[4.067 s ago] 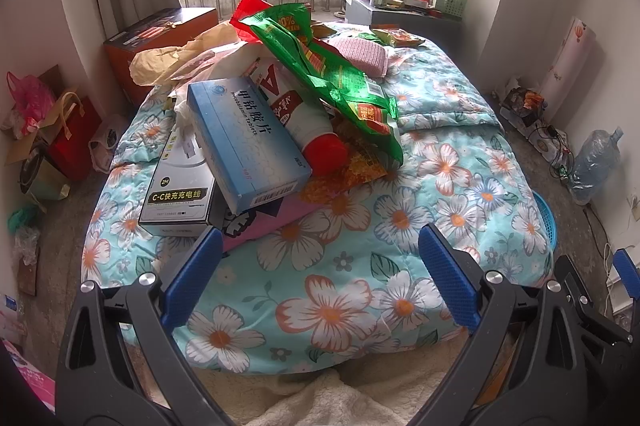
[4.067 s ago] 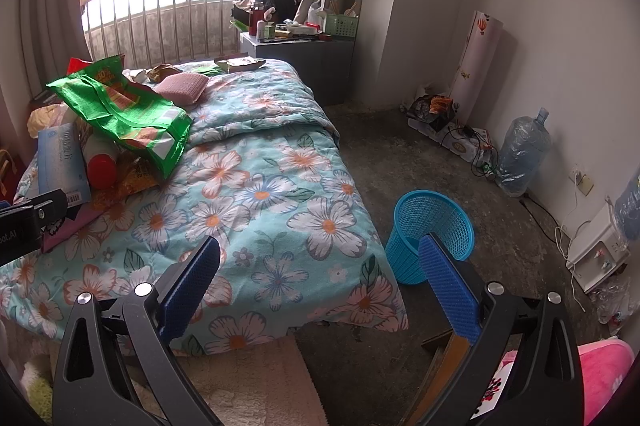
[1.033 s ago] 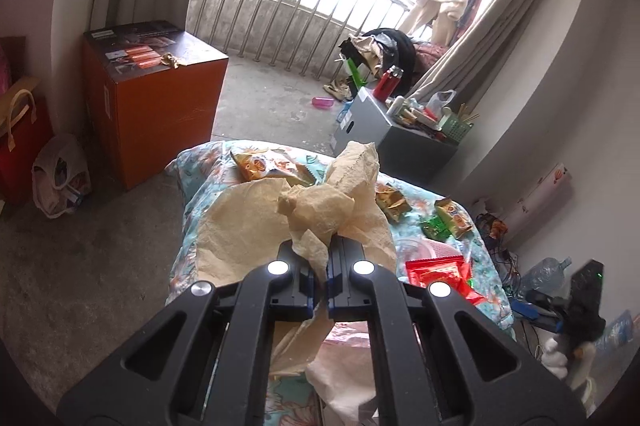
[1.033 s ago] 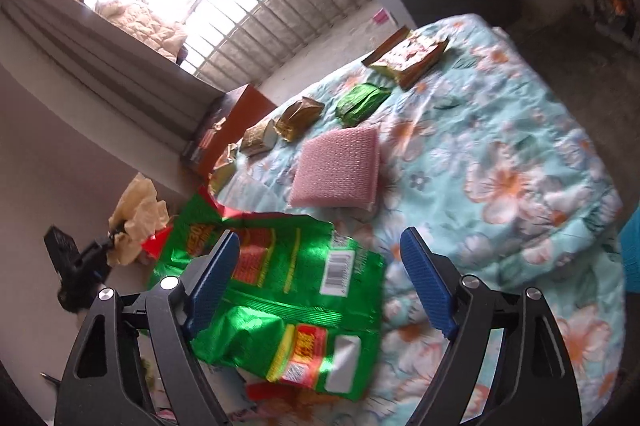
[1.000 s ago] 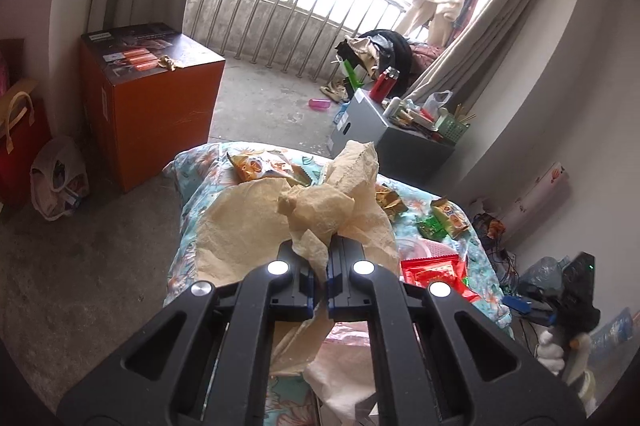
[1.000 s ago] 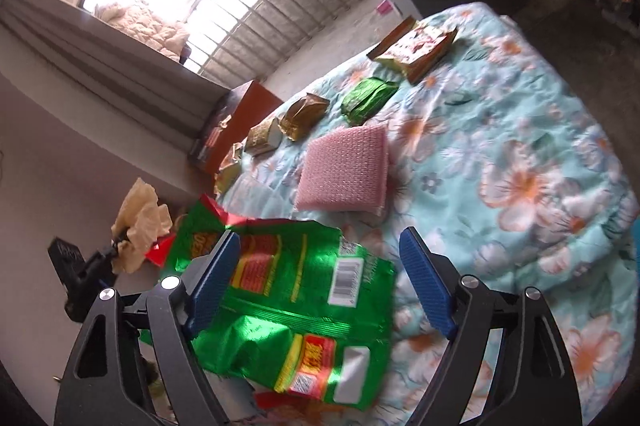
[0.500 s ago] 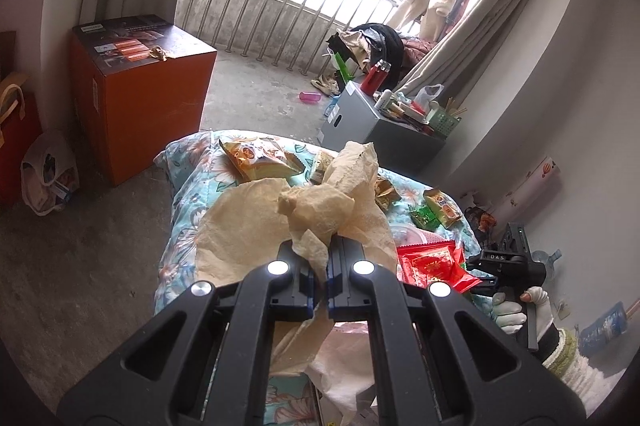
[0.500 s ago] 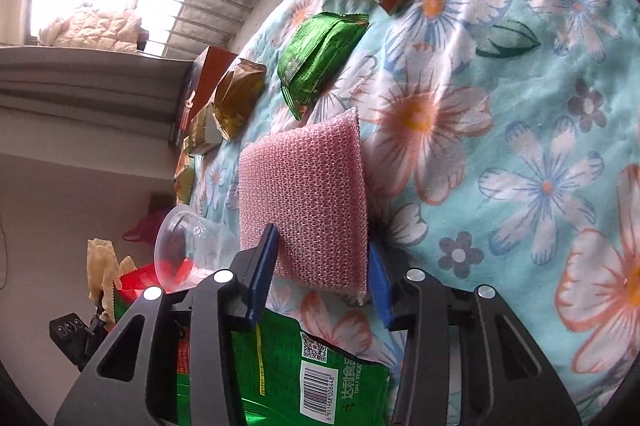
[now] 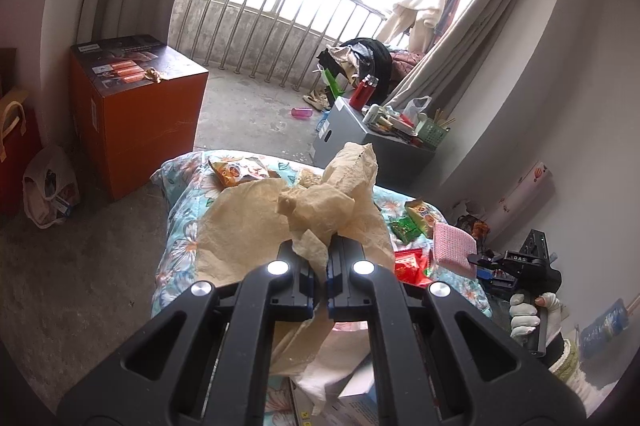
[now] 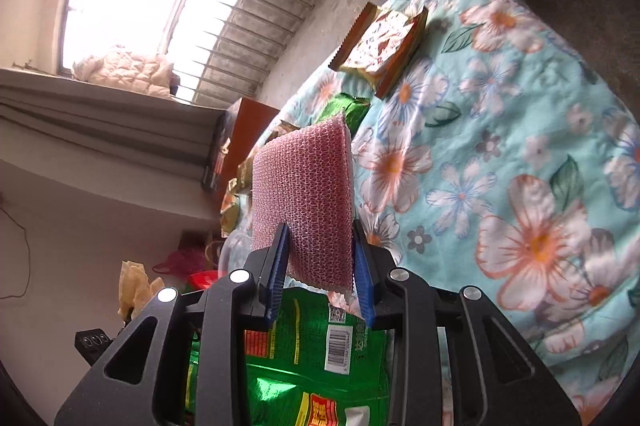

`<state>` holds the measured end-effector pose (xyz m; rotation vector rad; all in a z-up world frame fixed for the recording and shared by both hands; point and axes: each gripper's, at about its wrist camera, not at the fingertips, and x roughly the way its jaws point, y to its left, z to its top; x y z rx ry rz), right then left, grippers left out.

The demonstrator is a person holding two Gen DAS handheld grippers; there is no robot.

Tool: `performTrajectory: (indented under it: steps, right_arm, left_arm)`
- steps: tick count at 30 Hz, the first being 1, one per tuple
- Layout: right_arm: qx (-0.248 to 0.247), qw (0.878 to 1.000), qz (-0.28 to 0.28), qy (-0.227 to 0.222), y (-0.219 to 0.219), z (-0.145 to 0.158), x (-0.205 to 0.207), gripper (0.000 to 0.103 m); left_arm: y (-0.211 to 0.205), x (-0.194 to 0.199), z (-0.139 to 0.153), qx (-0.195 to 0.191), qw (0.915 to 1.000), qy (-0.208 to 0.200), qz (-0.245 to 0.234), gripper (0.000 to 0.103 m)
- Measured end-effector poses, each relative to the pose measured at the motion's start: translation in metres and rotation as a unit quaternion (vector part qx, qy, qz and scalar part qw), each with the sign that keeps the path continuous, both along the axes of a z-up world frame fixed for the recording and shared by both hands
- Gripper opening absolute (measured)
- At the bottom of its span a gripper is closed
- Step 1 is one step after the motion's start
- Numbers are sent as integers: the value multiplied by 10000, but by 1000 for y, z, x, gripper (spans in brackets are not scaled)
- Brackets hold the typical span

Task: Collect trash
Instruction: 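Grasp the pink sponge with the right tool while the left tool holds the paper towel, then carry both items over the blue wastebasket and open both tools to drop them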

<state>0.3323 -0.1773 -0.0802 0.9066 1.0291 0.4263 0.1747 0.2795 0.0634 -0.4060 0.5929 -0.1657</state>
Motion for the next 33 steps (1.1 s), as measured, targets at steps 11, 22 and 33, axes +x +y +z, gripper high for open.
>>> performTrajectory:
  steps: [11, 22, 33]
  right_arm:
    - [466, 9921, -1092, -398, -121, 12, -141, 30]
    - [825, 9538, -2856, -432, -252, -36, -279, 30]
    - [-98, 8984, -4390, 33, -341, -78, -361, 30]
  left_arm:
    - [-118, -9, 36, -12, 9910, -136, -1334, 3]
    - [-335, 16, 34, 339, 9458, 578, -3178, 3]
    - [-565, 39, -53, 553, 8836, 1871, -4257, 3]
